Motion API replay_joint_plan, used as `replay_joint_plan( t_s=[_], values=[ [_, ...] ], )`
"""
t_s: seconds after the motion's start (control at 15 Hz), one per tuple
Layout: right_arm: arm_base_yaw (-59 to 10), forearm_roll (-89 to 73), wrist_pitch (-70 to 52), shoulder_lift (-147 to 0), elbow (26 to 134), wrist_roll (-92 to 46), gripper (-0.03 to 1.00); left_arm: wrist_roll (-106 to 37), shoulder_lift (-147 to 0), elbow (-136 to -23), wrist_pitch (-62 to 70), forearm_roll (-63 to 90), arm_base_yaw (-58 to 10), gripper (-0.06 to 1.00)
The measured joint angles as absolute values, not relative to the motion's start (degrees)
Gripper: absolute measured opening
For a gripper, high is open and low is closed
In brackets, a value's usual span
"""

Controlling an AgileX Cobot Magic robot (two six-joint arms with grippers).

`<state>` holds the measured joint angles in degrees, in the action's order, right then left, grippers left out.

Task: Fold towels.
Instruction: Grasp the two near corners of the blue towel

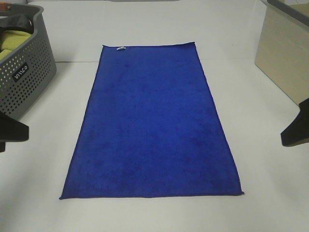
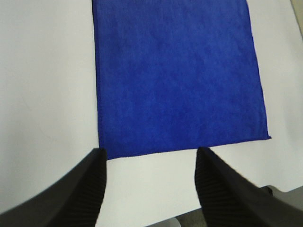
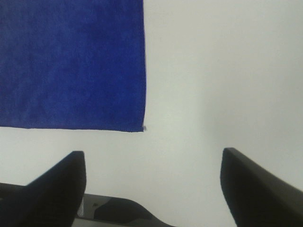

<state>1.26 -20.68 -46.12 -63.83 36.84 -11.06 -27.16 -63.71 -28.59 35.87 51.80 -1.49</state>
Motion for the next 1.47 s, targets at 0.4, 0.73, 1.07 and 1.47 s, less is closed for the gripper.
replay_joint_plan(
  t_s=[0.4, 0.73, 1.07, 1.47],
  values=[
    [1.26, -34.32, -39.65, -83.19, 36.9, -28.71, 0.74, -51.34, -89.61, -28.65, 33.46, 70.3, -1.49, 0.62],
    [1.26, -42.06, -36.84, -94.54, 36.96, -38.79, 0.74, -69.44, -100.78, -28.59, 32.6, 85.71, -1.49, 0.62],
    [1.32, -47.61, -36.1, -102.27, 37.24, -42.34, 0.74, -79.3, -105.65, -28.59, 33.69, 93.39, -1.49, 0.62],
    [-3.55, -55.35, -36.61, -106.0, 38.9, -46.75, 0.7, -85.2, -108.58, -28.65, 37.99, 99.12, -2.12, 0.62]
  ],
)
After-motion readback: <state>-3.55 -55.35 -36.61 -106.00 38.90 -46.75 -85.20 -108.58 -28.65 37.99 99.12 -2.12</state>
